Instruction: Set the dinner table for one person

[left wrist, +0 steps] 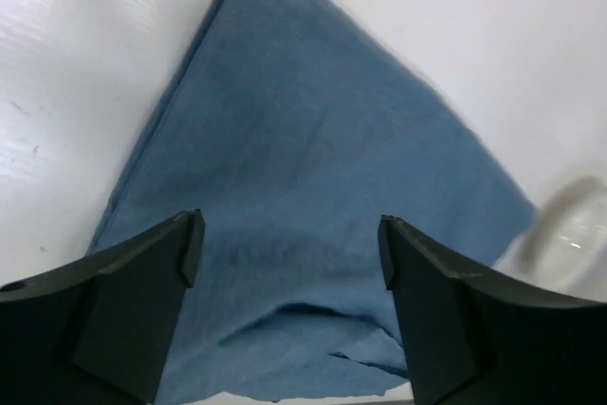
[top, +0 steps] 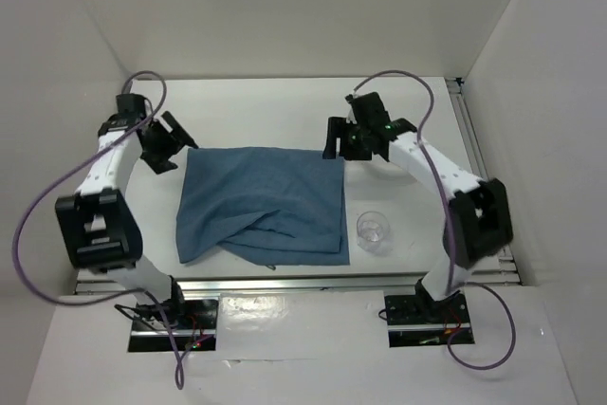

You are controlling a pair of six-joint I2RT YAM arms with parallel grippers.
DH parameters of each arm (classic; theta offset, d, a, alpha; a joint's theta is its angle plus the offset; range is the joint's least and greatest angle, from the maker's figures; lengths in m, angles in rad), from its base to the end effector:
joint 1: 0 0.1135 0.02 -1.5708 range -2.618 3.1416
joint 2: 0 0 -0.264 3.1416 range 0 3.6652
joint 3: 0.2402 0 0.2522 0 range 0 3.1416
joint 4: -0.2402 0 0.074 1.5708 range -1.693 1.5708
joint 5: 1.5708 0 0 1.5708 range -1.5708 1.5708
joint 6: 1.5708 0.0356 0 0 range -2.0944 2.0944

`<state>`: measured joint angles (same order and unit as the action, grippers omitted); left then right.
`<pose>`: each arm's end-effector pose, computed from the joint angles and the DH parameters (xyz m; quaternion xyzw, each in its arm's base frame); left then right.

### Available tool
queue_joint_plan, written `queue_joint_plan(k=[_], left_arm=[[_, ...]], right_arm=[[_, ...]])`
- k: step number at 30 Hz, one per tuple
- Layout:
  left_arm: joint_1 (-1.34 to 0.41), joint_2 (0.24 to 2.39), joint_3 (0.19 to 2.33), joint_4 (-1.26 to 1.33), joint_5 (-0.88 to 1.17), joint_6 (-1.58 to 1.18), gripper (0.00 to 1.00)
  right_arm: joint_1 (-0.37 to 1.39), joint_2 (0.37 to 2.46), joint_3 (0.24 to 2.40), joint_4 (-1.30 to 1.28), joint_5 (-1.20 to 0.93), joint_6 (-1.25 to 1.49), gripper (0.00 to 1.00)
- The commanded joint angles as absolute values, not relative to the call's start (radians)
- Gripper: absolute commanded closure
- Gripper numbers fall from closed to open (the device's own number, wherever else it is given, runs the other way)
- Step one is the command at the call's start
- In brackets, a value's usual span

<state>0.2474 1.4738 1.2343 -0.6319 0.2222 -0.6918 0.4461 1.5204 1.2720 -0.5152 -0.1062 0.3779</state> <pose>0.3089 0.0699 0.2932 -0.3886 0.8498 -0.1766 0.3092 0.3032 0.1492 0.2994 -0.0521 0.9171 0.2018 0.3398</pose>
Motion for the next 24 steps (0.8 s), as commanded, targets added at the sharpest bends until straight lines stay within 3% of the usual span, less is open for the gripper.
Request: queue_joint_plan(k=[1, 3, 7, 15, 18, 20, 22, 23, 24], left_arm=[[0.181, 1.664, 1.389, -0.665, 0.154, -0.601, 0.06], [0.14, 1.852, 1.487, -0.728, 0.071, -0.586, 0.0], [0.117, 1.998, 1.598, -0.813, -0.026, -0.588, 0.0], [0.095, 2.141, 1.598, -0.788, -0.064, -0.574, 0.0], [0.095, 2.186, 1.608, -0.778, -0.009, -0.574, 0.0], [0.095, 2.207, 1.608, -0.769, 0.035, -0.563, 0.07], [0.095, 2.207, 1.608, -0.759, 0.073, -0.563, 0.18], [0.095, 2.207, 1.608, -0.749, 0.083, -0.563, 0.46], [0.095, 2.207, 1.608, -0.749, 0.083, -0.563, 0.64]], right_arm=[[0.375, 1.703, 1.385, -0.607, -0.161, 0.393, 0.22], [0.353, 1.819, 1.446, -0.62, -0.19, 0.403, 0.21], [0.33, 1.957, 1.491, -0.638, -0.19, 0.403, 0.21], [0.321, 2.028, 1.436, -0.586, -0.239, 0.413, 0.19], [0.331, 2.04, 1.411, -0.545, -0.249, 0.422, 0.26], [0.353, 2.049, 1.411, -0.532, -0.258, 0.422, 0.32], [0.363, 2.06, 1.423, -0.523, -0.267, 0.422, 0.51], [0.376, 2.06, 1.434, -0.523, -0.267, 0.422, 0.59], [0.376, 2.06, 1.451, -0.523, -0.24, 0.422, 0.68]])
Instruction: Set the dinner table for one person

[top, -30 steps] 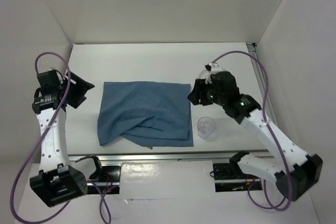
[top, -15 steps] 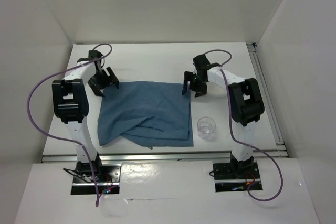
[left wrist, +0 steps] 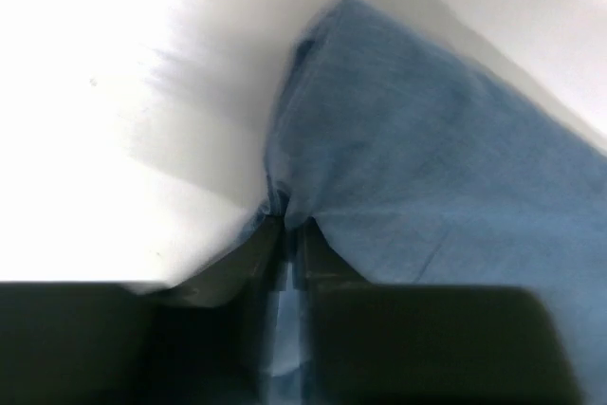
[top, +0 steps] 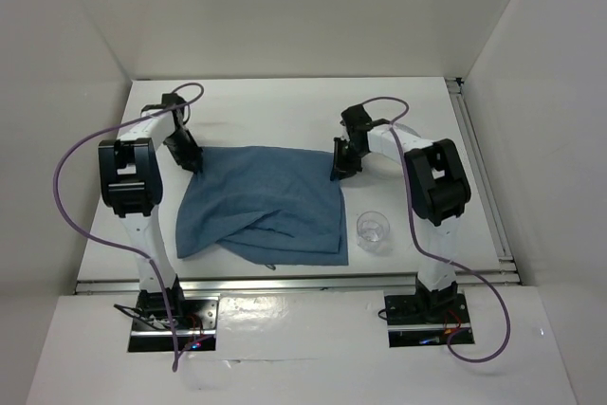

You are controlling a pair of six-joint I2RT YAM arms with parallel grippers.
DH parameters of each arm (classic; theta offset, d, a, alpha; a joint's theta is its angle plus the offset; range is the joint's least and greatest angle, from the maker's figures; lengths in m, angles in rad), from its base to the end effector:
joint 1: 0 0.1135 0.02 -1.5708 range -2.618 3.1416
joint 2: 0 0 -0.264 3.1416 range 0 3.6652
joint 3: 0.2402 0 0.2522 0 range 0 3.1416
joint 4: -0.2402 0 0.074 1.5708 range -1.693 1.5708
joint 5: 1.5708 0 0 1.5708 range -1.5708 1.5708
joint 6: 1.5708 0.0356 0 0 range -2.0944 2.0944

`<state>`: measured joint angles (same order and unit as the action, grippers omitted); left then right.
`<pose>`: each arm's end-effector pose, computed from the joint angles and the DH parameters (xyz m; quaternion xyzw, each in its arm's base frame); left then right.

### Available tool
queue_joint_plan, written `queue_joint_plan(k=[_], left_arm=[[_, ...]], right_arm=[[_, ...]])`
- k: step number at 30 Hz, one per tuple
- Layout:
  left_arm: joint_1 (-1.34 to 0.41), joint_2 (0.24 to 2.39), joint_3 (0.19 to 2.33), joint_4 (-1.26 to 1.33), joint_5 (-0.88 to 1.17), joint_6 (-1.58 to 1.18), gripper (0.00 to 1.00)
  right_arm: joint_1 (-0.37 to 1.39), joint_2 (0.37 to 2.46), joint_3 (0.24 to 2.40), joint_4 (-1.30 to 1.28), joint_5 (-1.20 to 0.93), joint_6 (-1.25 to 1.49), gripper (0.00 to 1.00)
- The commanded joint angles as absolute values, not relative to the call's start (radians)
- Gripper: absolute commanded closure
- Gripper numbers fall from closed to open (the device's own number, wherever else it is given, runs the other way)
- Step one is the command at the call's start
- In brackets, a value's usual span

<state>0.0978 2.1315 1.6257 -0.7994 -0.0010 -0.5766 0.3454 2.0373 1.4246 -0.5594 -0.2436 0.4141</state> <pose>0.4304 0.0423 0.1651 -0.3280 0.9354 -0.0309 0.1287 0.3883 0.1489 0.1575 0.0094 0.9732 0.1835 0.1384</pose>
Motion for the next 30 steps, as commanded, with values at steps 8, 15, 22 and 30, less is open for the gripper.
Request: queue_joint_plan(k=[8, 15, 22, 30], left_arm=[[0.152, 1.974, 1.608, -0.782, 0.135, -0.523, 1.0], [0.173, 1.629, 1.52, -0.825, 0.101, -0.521, 1.0], [0.212, 1.367, 1.554, -0.864, 0.136, -0.534, 1.0], [0.212, 1.359, 1.715, -0.888, 0.198, -0.563, 1.0]], right_arm=[[0.394, 1.857, 1.454, -0.574, -0.097, 0.422, 1.0], [0.422, 1.616, 1.398, -0.627, -0.014, 0.399, 1.0], [0.459, 1.438, 1.396, -0.689, -0.003, 0.408, 1.0], [0.468, 1.426, 1.517, -0.719, -0.012, 0.396, 1.0]])
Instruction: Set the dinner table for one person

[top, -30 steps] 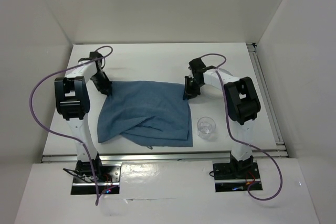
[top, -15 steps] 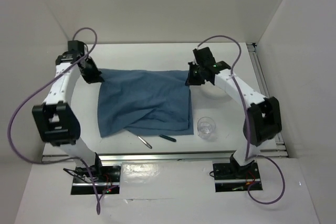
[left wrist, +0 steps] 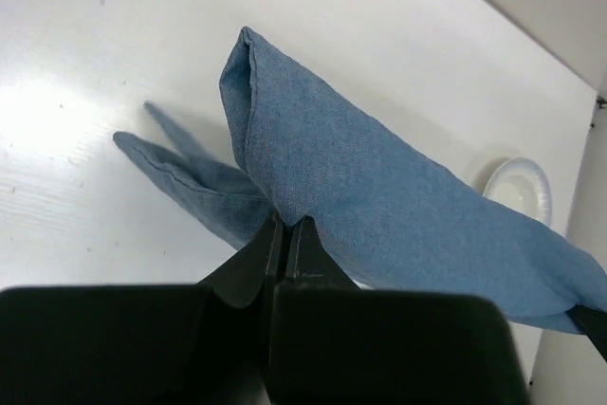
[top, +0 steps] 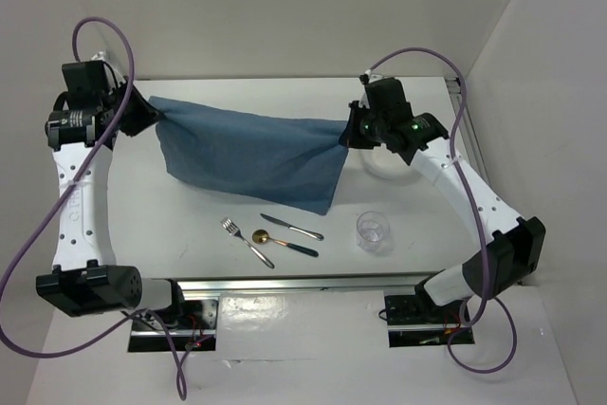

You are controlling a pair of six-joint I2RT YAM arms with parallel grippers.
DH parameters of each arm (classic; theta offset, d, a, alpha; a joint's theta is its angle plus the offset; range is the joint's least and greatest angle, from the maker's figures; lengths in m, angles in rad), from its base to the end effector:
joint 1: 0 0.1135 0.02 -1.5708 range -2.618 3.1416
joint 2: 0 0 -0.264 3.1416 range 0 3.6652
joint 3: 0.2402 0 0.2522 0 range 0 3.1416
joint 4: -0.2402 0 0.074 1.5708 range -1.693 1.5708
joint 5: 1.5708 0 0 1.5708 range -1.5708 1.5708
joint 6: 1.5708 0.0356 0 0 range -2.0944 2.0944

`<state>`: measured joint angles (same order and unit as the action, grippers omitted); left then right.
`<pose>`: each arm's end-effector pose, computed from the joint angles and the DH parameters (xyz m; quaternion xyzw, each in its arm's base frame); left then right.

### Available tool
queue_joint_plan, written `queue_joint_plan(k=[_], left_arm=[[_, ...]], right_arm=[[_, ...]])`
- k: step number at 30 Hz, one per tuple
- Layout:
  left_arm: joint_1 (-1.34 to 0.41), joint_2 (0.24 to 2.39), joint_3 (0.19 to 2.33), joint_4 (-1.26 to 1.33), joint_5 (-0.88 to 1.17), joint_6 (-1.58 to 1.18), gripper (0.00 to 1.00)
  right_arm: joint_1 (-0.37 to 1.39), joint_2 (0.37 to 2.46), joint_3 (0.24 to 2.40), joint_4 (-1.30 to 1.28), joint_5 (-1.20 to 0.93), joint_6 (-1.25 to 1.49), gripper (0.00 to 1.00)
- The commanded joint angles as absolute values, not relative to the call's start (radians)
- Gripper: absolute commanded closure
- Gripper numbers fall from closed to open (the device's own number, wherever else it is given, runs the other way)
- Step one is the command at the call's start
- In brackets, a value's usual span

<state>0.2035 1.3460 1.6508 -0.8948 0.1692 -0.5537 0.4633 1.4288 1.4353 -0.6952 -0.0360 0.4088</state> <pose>0.2632 0.0482 0.4409 -0.2879 0.8315 -0.1552 0.4491 0.2784 0.1405 0.3668 -0.0323 0.9036 0.1950 0.3800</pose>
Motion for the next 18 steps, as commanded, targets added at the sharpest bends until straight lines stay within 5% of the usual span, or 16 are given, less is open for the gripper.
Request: queue_joint_plan(k=[1, 9, 14, 15, 16, 17, 18], left_arm=[[0.203, 1.373, 1.724, -0.878, 0.198, -0.563, 1.0], [0.16, 1.638, 1.845, -0.709, 0.179, -0.627, 1.0], [0.094, 2.024, 2.221, -0.658, 0.133, -0.641, 1.0], [0.084, 2.189, 2.314, -0.673, 0.133, -0.641, 0.91], [0.084, 2.268, 2.413, -0.719, 0.181, -0.626, 0.71], [0.084, 2.331, 2.582, -0.739, 0.208, -0.626, 0.51], [0.093, 2.373, 2.618, -0.748, 0.23, -0.626, 0.36]], right_arm=[[0.457, 1.452, 1.538, -0.704, -0.012, 0.385, 1.0], [0.299, 1.71, 1.71, -0.566, -0.11, 0.353, 1.0], [0.233, 2.058, 1.96, -0.398, -0.141, 0.353, 1.0], [0.221, 2.113, 2.018, -0.388, -0.156, 0.363, 0.99], [0.221, 2.175, 2.093, -0.418, -0.17, 0.364, 0.85], [0.212, 2.289, 2.261, -0.448, -0.185, 0.364, 0.41], [0.212, 2.336, 2.335, -0.48, -0.199, 0.364, 0.31]])
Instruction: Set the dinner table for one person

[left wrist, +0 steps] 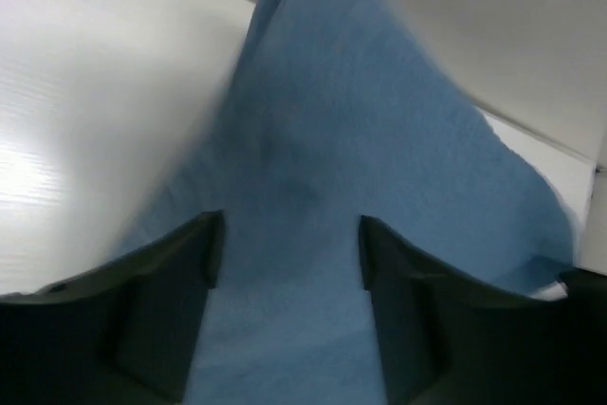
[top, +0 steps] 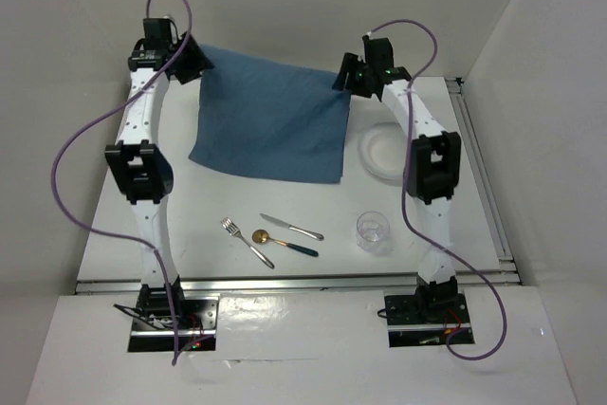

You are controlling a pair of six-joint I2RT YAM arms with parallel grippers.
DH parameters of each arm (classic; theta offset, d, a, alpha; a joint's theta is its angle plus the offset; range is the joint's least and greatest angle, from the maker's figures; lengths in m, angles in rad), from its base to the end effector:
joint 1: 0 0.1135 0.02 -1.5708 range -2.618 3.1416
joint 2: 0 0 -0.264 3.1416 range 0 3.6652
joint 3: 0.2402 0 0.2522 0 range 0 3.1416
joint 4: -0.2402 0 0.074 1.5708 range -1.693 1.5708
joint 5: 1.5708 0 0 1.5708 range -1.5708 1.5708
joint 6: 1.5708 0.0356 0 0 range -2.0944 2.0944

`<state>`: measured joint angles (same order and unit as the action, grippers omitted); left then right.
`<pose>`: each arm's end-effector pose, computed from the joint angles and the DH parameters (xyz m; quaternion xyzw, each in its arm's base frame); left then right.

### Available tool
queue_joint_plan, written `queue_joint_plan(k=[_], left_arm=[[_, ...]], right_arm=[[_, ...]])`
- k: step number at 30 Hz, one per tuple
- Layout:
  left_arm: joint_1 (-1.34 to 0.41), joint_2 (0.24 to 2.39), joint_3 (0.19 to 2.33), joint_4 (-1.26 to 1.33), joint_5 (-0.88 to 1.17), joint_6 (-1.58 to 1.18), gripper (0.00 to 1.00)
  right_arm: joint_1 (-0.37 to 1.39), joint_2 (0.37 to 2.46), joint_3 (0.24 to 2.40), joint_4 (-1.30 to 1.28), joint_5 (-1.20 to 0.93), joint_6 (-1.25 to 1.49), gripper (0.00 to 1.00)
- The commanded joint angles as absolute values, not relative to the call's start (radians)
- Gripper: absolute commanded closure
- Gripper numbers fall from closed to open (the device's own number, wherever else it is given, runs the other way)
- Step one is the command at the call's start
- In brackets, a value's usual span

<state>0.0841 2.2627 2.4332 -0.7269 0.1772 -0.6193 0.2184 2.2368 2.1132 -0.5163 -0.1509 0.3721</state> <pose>0.5110 0.0368 0.3599 -0.2596 0.8322 -0.2025 0.4462 0.5077 0.1181 0.2852 0.0347 0.8910 0.1947 0.4086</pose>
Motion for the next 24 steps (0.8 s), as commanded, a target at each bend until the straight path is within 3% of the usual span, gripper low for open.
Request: queue_joint_plan(k=[1, 3, 6, 9, 10, 11, 12, 14, 15, 16, 18, 20, 24], left_arm=[[0.094, 2.367, 2.608, -0.738, 0.25, -0.626, 0.2], [0.118, 2.272, 2.385, -0.619, 0.261, -0.626, 0.15], [0.147, 2.074, 2.1, -0.509, 0.239, -0.626, 0.16], [0.158, 1.968, 1.965, -0.552, 0.143, -0.58, 0.6], [0.17, 1.951, 1.93, -0.552, 0.105, -0.571, 0.73], [0.182, 1.938, 1.858, -0.563, 0.104, -0.557, 0.84], [0.192, 1.925, 1.823, -0.563, 0.104, -0.557, 0.84], [0.219, 1.925, 1.764, -0.572, 0.168, -0.557, 0.71], [0.219, 1.939, 1.711, -0.572, 0.192, -0.546, 0.61], [0.23, 1.953, 1.685, -0.572, 0.208, -0.546, 0.38], [0.23, 1.977, 1.62, -0.529, 0.229, -0.535, 0.22], [0.23, 2.037, 1.609, -0.514, 0.242, -0.535, 0.12], [0.23, 2.161, 1.655, -0.503, 0.301, -0.545, 0.12]], right_arm=[[0.212, 2.374, 2.395, -0.509, -0.209, 0.364, 0.23], [0.212, 2.379, 2.396, -0.516, -0.209, 0.364, 0.17], [0.232, 2.237, 2.139, -0.421, -0.199, 0.354, 0.19], [0.242, 2.08, 1.869, -0.377, -0.199, 0.4, 0.37], [0.242, 2.044, 1.805, -0.362, -0.199, 0.431, 0.56], [0.253, 1.975, 1.681, -0.351, -0.199, 0.448, 0.63], [0.262, 1.944, 1.622, -0.342, -0.199, 0.46, 0.66], [0.271, 1.895, 1.534, -0.342, -0.199, 0.498, 0.65], [0.272, 1.86, 1.463, -0.353, -0.19, 0.499, 0.58], [0.272, 1.847, 1.435, -0.366, -0.19, 0.514, 0.49], [0.258, 1.827, 1.367, -0.386, -0.201, 0.551, 0.31], [0.258, 1.813, 1.332, -0.387, -0.227, 0.574, 0.23], [0.258, 1.844, 1.31, -0.374, -0.249, 0.618, 0.21]])
